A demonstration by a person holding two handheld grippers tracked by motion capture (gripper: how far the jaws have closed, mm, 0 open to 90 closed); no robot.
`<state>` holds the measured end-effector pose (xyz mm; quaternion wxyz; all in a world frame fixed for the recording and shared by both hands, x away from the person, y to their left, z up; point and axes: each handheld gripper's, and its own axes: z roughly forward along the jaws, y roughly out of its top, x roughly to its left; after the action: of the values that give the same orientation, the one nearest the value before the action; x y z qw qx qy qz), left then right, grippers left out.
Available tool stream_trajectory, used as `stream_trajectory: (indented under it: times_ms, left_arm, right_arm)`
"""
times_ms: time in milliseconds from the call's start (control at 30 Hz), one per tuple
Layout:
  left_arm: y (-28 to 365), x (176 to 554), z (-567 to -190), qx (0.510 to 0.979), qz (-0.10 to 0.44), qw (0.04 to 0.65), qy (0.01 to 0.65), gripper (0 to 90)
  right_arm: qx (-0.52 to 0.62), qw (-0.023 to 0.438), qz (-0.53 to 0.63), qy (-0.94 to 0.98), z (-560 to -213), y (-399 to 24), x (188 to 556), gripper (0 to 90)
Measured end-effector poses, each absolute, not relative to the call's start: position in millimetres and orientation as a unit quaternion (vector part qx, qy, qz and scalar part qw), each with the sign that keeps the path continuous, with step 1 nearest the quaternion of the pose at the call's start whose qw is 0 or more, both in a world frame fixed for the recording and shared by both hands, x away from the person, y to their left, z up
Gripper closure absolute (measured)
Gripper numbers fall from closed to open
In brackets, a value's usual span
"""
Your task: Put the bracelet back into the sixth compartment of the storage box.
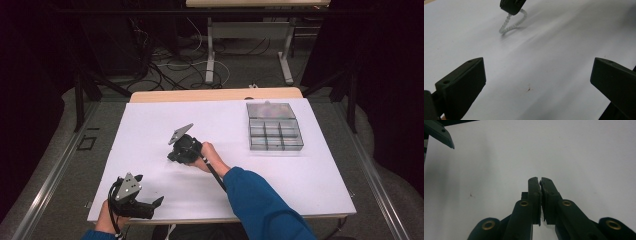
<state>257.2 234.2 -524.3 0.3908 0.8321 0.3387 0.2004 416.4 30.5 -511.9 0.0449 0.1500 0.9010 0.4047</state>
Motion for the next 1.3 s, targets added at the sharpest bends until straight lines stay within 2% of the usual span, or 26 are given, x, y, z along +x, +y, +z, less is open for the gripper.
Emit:
stream_trajectory:
  times_ms: [600,1300]
  left_arm:
    - [234,257,-524,0.832,0.202,0.390,0.338,0.0]
    - [233,258,-524,0.832,0.205,0.389,0.337,0.0]
  right_arm:
    - [0.171,0.061,0.409,0.894,-485,-16,408,87.0]
    - [0.209,0.088,0.423,0.878,-474,-83,396,87.0]
